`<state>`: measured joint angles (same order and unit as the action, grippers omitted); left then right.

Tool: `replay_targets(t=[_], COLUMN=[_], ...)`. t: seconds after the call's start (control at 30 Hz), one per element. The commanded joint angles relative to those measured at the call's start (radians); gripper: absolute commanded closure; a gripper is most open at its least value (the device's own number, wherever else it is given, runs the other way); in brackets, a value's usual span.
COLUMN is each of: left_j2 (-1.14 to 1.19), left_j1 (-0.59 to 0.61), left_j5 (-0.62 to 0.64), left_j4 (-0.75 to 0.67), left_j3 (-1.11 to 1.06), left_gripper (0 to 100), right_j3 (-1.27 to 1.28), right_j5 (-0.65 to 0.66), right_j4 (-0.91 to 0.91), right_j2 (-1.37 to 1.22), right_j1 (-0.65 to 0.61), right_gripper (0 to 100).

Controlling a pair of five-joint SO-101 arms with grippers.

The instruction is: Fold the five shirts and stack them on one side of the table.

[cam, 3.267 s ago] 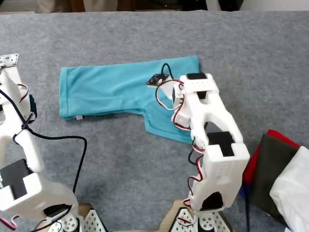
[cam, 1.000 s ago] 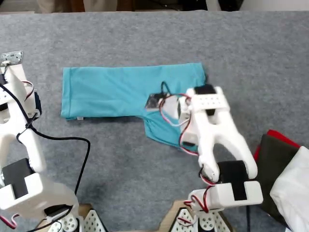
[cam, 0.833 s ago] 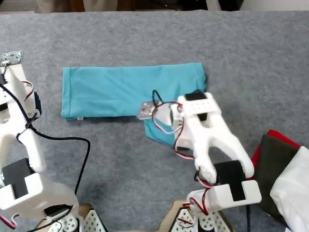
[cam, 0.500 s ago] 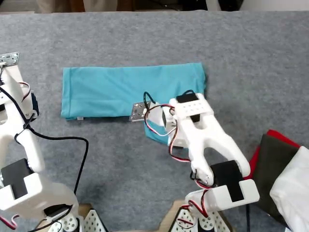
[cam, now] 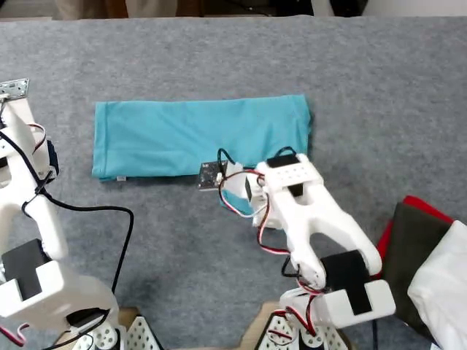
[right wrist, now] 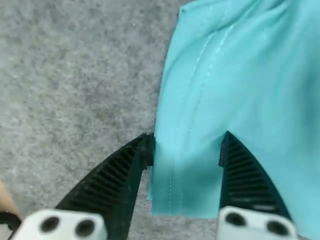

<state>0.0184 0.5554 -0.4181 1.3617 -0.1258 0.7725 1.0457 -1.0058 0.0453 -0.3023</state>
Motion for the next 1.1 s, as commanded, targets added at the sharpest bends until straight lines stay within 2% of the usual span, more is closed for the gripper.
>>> replay_targets(t=[0.0,0.1,0.27,0.4,0.63,0.8,1.07], left_j2=[-0.039,-0.041,-0.047,-0.047,-0.047,-0.047,-0.047], left_j1=[-0.002,-0.002,0.0,0.003,0.0,0.008,-0.021], left_j5=[0.005,0.005,0.005,0.006,0.009,0.009,0.009], left_j4=[-0.015,-0.014,-0.009,-0.008,0.021,0.021,0.018], left_j3=[0.005,0.005,0.005,0.005,0.005,0.005,0.04], left_gripper=[98,98,98,98,98,98,98], right_j3=[0.03,0.03,0.03,0.028,-0.019,-0.225,-0.544], right_j5=[-0.006,-0.006,-0.006,-0.006,-0.006,-0.006,-0.005], right_j4=[0.017,0.018,0.018,0.02,0.028,-0.095,-0.152], right_j2=[0.002,0.002,0.002,0.002,0.004,0.002,-0.122], right_j1=[-0.008,-0.008,-0.004,-0.004,0.045,0.113,0.088], right_gripper=[77.8,78.7,92.8,98.9,99.4,99.4,99.4])
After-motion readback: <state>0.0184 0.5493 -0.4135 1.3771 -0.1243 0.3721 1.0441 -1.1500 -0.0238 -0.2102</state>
